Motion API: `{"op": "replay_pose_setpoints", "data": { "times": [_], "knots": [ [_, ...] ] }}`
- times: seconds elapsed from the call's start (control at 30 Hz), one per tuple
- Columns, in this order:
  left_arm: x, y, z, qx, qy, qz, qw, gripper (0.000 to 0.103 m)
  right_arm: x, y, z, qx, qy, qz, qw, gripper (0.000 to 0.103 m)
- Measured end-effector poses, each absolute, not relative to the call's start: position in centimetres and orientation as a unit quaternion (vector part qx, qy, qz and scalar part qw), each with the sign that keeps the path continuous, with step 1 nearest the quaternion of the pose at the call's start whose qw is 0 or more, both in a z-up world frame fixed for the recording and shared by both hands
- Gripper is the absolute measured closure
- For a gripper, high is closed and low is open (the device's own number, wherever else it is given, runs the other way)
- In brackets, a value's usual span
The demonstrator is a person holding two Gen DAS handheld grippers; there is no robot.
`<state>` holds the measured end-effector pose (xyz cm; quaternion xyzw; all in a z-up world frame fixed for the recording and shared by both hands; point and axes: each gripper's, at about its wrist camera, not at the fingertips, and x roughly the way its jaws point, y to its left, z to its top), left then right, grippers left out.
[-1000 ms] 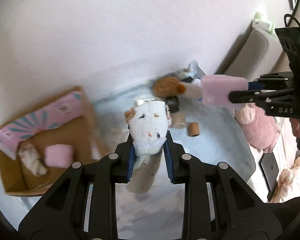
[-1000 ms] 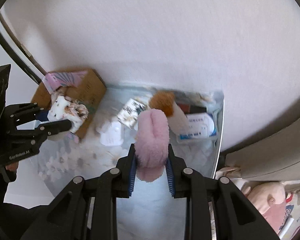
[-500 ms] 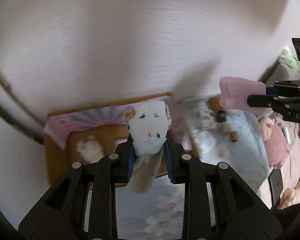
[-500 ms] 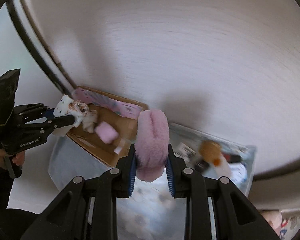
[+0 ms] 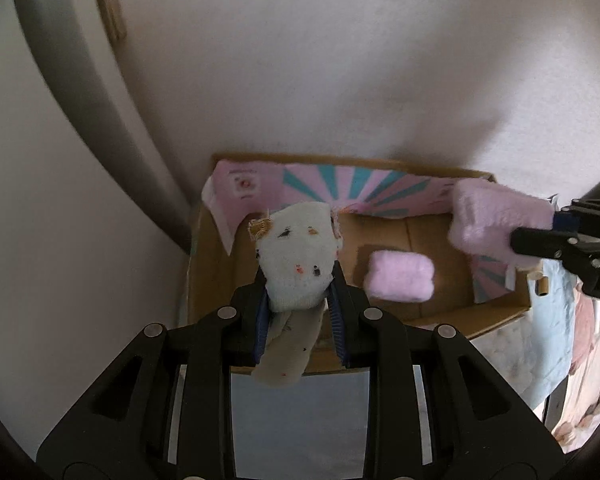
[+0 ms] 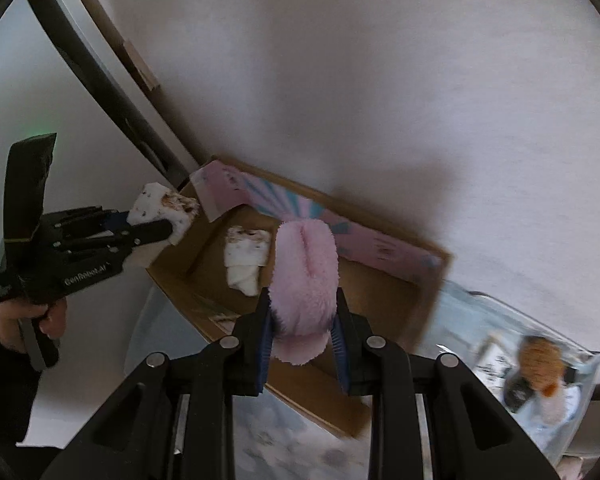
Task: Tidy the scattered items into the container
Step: 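Carry both socks into the cardboard box and release them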
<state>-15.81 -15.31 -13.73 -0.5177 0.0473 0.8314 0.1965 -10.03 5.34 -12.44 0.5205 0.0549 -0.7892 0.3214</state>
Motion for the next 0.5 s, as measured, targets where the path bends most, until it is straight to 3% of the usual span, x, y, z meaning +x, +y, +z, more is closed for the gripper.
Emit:
{"op": "replay_pose_setpoints", "data": {
  "times": [0.33, 0.37, 0.4, 0.43, 0.47, 0.5],
  "knots": [
    [-16.4, -15.2, -15.4, -0.531, 0.047, 0.822, 0.203, 0.080, -11.2, 1.0, -15.3, 0.544, 0.048, -0.768, 0.334, 0.079],
    [-16.6, -15.1, -15.6, -0.528, 0.048, 0.823, 0.203, 0.075, -11.3, 0.8, -15.4, 0.545, 0.048, -0.767, 0.334, 0.078],
    [-16.6, -15.0, -15.5, -0.525, 0.052, 0.826, 0.198, 0.069, -11.3, 0.8, -15.2, 0.547, 0.049, -0.767, 0.334, 0.078],
    [-16.9, -15.0, -15.6, -0.528, 0.059, 0.827, 0.183, 0.044, -11.5, 0.6, -15.4, 0.554, 0.048, -0.762, 0.331, 0.074],
    [-17.0, -15.0, -15.6, -0.532, 0.062, 0.827, 0.173, 0.009, -11.7, 0.5, -15.7, 0.561, 0.046, -0.758, 0.328, 0.062],
    [-17.1, -15.3, -15.5, -0.530, 0.056, 0.829, 0.169, 0.000, -11.9, 0.6, -15.9, 0.570, 0.043, -0.755, 0.320, 0.053]
  ]
}}
